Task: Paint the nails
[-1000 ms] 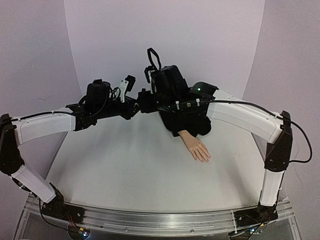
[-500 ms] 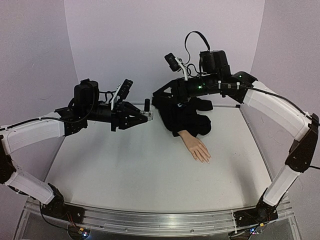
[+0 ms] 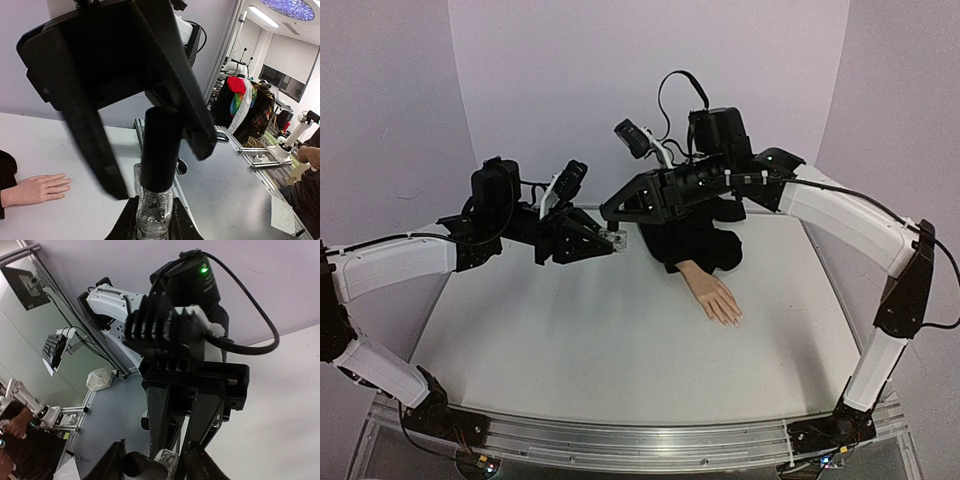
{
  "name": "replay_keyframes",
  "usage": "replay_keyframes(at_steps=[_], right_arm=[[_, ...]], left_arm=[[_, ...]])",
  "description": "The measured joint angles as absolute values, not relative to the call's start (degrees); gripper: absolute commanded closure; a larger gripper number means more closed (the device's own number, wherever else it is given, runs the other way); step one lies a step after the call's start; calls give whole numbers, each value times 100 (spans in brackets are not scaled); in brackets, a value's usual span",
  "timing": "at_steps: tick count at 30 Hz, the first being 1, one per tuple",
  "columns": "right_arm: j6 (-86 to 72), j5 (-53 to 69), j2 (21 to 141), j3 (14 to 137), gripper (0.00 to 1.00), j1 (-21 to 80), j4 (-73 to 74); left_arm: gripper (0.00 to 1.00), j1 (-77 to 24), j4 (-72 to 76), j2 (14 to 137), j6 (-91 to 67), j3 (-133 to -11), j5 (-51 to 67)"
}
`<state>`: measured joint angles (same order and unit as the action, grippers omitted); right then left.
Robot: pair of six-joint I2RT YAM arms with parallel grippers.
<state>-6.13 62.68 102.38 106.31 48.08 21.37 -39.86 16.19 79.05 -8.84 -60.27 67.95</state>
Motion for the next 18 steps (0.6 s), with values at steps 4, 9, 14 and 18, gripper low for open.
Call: replay_keyframes(at_steps=[4, 9, 14, 18], right_arm=[[-507, 6302, 10267, 10641, 100, 4821, 1993], [-335, 5860, 10264, 10597, 100, 4750, 1800], [-766, 2994, 10225, 10386, 100, 4967, 1400], [-1486, -655, 10677, 10769, 100, 5721, 1532]], left_arm=[[100, -3982, 1599, 7924, -1074, -6029, 6802], [100, -3939, 1566, 7876, -1370, -6029, 6074], [100, -3945, 1084, 7792, -1296, -6052, 3671], [100, -4051, 706, 8123, -949, -6320, 2231]])
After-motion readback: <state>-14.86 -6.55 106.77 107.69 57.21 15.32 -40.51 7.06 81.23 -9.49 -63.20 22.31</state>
